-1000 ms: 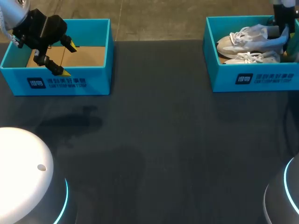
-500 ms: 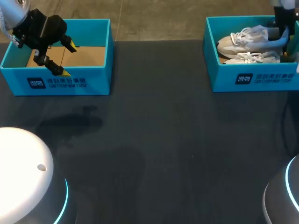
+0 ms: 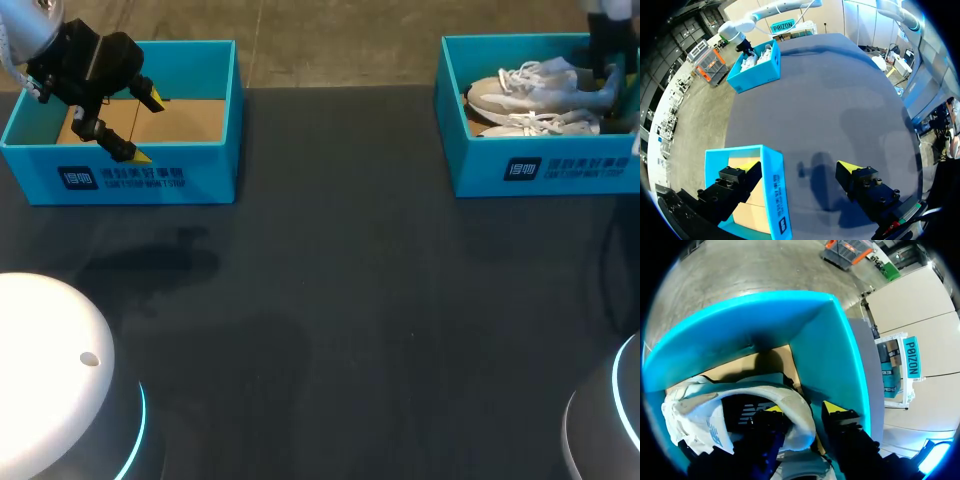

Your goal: Take the shoe out of the shoebox, open the shoe tongue, remove and reinsert the insole, then place the shoe into the shoebox

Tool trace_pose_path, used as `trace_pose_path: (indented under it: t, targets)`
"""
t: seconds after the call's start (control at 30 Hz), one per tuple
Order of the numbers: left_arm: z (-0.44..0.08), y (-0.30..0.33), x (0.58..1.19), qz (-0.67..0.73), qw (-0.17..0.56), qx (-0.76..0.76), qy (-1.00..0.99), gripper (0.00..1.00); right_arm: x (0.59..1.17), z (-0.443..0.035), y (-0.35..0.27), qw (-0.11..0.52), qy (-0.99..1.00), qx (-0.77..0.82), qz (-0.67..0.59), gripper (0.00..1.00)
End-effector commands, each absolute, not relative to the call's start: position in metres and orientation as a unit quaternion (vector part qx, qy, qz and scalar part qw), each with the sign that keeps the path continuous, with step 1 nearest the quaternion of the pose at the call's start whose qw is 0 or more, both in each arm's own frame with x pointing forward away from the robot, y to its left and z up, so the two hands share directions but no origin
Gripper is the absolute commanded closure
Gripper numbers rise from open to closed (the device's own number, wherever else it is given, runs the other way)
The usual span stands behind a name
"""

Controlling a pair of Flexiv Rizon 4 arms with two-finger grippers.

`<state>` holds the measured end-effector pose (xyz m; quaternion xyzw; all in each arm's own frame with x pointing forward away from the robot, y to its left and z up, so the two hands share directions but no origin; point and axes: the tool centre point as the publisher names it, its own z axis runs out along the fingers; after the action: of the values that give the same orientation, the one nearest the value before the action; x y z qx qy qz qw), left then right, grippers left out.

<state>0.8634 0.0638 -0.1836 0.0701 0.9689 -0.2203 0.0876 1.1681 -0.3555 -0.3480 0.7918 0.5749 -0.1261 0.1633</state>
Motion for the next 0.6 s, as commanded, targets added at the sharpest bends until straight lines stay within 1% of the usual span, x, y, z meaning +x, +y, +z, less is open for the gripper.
trace_pose_path:
  t: [0.03, 0.17, 0.43, 0.6]
  targets:
    - [-0.183, 0.064, 0.862, -0.219, 0.088, 0.070, 0.969, 0.00, 1.166, -0.339, -0.353, 0.162, 0.578, 0.791, -0.120, 0.58]
    - [-0.183, 0.064, 0.862, -0.219, 0.088, 0.070, 0.969, 0.00, 1.160, -0.329, -0.348, 0.162, 0.582, 0.789, -0.112, 0.56]
    - [-0.182, 0.062, 0.864, -0.222, 0.093, 0.064, 0.968, 0.00, 1.146, -0.312, -0.335, 0.161, 0.594, 0.781, -0.103, 0.55]
    - [-0.170, 0.052, 0.888, -0.210, 0.068, -0.108, 0.969, 0.00, 1.135, -0.300, -0.329, 0.152, 0.605, 0.776, -0.095, 0.52]
